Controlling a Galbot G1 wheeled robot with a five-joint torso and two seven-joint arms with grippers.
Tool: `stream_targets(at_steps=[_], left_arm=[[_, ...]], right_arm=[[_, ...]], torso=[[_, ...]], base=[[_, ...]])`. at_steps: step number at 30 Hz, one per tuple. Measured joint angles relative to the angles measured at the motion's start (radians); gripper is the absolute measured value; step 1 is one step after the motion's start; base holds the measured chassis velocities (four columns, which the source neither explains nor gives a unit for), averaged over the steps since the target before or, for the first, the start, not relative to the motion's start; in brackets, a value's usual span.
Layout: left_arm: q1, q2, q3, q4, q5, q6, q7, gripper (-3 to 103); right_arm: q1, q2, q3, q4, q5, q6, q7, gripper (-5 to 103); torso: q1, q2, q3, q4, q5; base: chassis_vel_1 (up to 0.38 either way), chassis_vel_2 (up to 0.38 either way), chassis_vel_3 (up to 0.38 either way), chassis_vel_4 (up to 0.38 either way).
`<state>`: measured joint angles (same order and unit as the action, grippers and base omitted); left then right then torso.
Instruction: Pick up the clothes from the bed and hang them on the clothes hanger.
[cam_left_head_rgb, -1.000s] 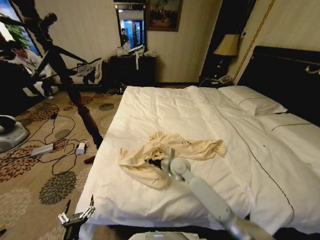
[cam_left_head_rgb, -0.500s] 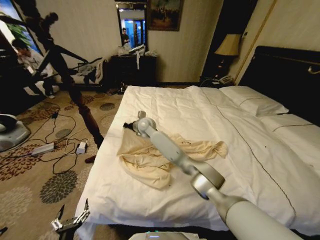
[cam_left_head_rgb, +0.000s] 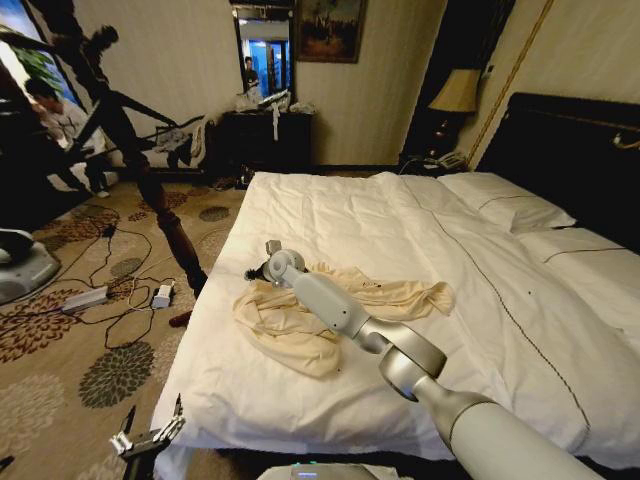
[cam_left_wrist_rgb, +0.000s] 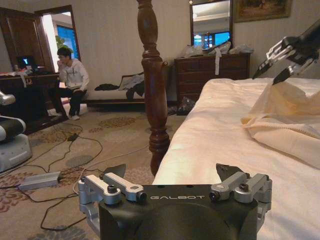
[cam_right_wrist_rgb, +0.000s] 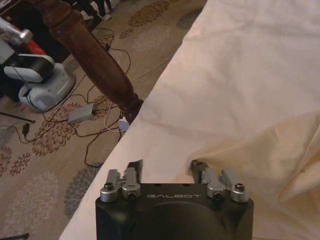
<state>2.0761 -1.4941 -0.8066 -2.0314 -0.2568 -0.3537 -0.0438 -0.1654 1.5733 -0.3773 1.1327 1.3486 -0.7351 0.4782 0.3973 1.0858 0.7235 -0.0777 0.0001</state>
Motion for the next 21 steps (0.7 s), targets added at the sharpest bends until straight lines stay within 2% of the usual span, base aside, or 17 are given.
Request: stream_targets(at_steps=[2,3,4,5,8,9,10,11,12,13,14,15,16,17,18,20,21], left_arm=[[-0.006,0.003,0.006,-0.009,0.004,0.012,0.002,100],[-0.012,0.005,0.009,-0.012,0.007,0.018,0.002,100],[-0.019,0.006,0.01,-0.013,0.01,0.022,0.003,100],[-0.019,0.006,0.01,-0.013,0.01,0.022,0.003,100],[-0.032,0.004,0.015,-0.014,0.02,0.031,0.004,100],[-0.032,0.002,0.015,-0.016,0.023,0.031,0.004,100],[-0.032,0.002,0.015,-0.016,0.023,0.031,0.004,100],[-0.03,0.001,0.015,-0.019,0.024,0.031,0.004,100],[-0.023,0.0,0.012,-0.02,0.023,0.03,0.004,100],[-0.016,0.001,0.008,-0.021,0.021,0.024,0.004,100],[-0.016,0.001,0.008,-0.021,0.021,0.024,0.004,100],[-0.012,0.002,0.005,-0.021,0.016,0.019,0.004,100],[-0.007,0.004,0.001,-0.017,0.01,0.013,0.003,100],[-0.005,0.007,0.0,-0.013,0.007,0.007,0.003,100],[-0.005,0.007,0.0,-0.013,0.007,0.007,0.003,100],[-0.006,0.007,0.001,-0.007,0.005,0.002,0.002,100],[-0.008,0.007,0.004,-0.006,0.006,0.002,0.002,100]], right_arm=[[0.002,-0.044,-0.013,0.057,0.047,0.0,0.034,65],[0.0,-0.058,-0.014,0.084,0.083,0.0,0.059,65],[-0.002,-0.064,-0.012,0.103,0.12,0.0,0.084,71],[-0.002,-0.064,-0.012,0.103,0.12,0.0,0.084,71],[-0.002,-0.022,0.034,0.051,0.147,-0.004,0.148,86],[0.008,0.01,0.054,-0.006,0.14,-0.004,0.199,91],[0.008,0.01,0.054,-0.006,0.14,-0.004,0.199,91],[0.021,0.025,0.057,-0.058,0.119,-0.004,0.251,91],[0.034,0.031,0.038,-0.114,0.065,-0.004,0.287,96],[0.042,0.027,-0.011,-0.151,-0.045,-0.004,0.269,99],[0.042,0.027,-0.011,-0.151,-0.045,-0.004,0.269,99],[0.043,0.007,-0.059,-0.163,-0.157,-0.004,0.232,100],[0.043,-0.025,-0.109,-0.163,-0.267,-0.004,0.192,100],[0.038,-0.047,-0.136,-0.153,-0.334,-0.004,0.163,100],[0.038,-0.047,-0.136,-0.153,-0.334,-0.004,0.163,100],[0.021,-0.077,-0.147,-0.126,-0.476,0.005,0.082,100],[0.017,-0.091,-0.148,-0.11,-0.558,0.041,0.037,100]], torso=[[0.0,0.0,0.0,-0.0006,0.0],[0.0,0.0,0.0,-0.0008,0.0],[0.0,0.0,0.0,-0.0009,0.0001],[0.0,0.0,0.0,-0.0009,0.0001],[0.0,0.0,0.0,-0.0003,-0.0001],[0.0,0.0,0.0,0.0004,0.0001],[0.0,0.0,0.0,0.0004,0.0001],[0.0,0.0,0.0,0.001,0.0],[0.0,0.0,0.0,0.0001,-0.0003],[0.0,0.0,0.0,0.0002,-0.0001],[0.0,0.0,0.0,0.0002,-0.0001],[0.0,0.0,0.0,0.0006,0.0],[0.0,0.0,0.0,-0.0002,0.0],[0.0,0.0,0.0,-0.0011,-0.0002],[0.0,0.0,0.0,-0.0011,-0.0002],[0.0,0.0,0.0,-0.0012,0.0001],[0.0,0.0,0.0,-0.0004,0.0002]], base=[[0.0,0.0,0.0,0.0],[0.0,0.0,0.0,0.0],[0.0,0.0,0.0,0.0],[0.0,0.0,0.0,0.0],[0.0,0.0,0.0,0.0],[0.0,0.0,0.0,0.0],[0.0,0.0,0.0,0.0],[0.0,0.0,0.0,0.0],[0.0,0.0,0.0,0.0],[0.0,0.0,0.0,0.0],[0.0,0.0,0.0,0.0],[0.0,0.0,0.0,0.0],[0.0,0.0,0.0,0.0],[0.0,0.0,0.0,0.0],[0.0,0.0,0.0,0.0],[0.0,0.0,0.0,0.0],[0.0,0.0,0.0,0.0]])
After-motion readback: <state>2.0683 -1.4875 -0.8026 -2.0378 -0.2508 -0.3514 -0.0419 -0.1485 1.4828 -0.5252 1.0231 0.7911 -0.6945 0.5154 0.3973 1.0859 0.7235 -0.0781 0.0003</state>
